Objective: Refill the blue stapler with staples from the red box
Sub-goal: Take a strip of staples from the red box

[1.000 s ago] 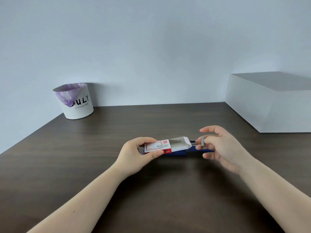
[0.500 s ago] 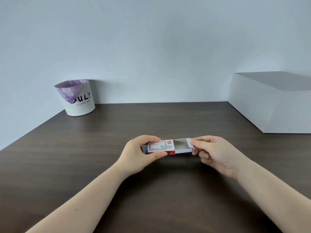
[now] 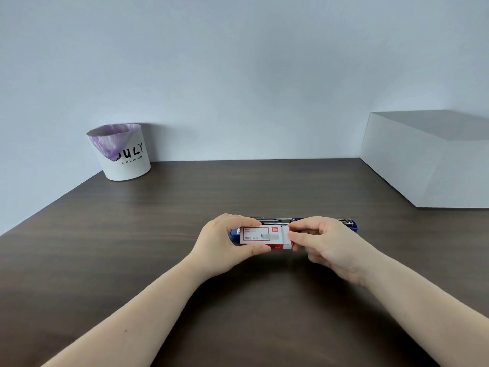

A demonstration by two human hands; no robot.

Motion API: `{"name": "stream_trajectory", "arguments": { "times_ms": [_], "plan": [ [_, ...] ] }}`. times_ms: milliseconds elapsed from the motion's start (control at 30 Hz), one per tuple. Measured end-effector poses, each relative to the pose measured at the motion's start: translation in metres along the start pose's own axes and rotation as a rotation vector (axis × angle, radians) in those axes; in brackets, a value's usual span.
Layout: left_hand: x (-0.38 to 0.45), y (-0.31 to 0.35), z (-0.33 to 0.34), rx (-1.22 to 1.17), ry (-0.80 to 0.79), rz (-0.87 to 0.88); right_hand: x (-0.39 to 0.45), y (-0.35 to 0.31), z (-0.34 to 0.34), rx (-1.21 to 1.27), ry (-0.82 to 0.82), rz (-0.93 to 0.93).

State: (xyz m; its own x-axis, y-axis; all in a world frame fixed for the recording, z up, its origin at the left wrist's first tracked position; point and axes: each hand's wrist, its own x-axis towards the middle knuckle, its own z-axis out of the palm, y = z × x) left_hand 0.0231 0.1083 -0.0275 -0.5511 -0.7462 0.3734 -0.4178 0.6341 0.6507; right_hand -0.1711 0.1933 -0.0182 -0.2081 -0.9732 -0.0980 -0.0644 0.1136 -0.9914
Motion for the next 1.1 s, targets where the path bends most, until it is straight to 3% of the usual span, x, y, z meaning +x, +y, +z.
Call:
{"name": "stream_trajectory", "arguments": {
  "times_ms": [367, 767, 967, 1100],
  "plan": [
    [0.001, 0.001, 0.0, 0.065, -0.01, 0.003, 0.002, 0.003, 0.001, -0.114, 0.088, -0.04],
    [-0.001, -0.004, 0.002, -0.097, -0.023, -0.064, -0.002, -0.001, 0.003, -0.206, 0.032, -0.086],
    [0.0, -0.002, 0.003, -0.034, -0.065, -0.059, -0.003, -0.007, -0.006, -0.1, -0.019, 0.014],
    [-0.002, 0.002, 0.004, 0.009, -0.097, -0.037, -0.004, -0.008, -0.013, -0.128, -0.027, -0.027]
  ]
}}
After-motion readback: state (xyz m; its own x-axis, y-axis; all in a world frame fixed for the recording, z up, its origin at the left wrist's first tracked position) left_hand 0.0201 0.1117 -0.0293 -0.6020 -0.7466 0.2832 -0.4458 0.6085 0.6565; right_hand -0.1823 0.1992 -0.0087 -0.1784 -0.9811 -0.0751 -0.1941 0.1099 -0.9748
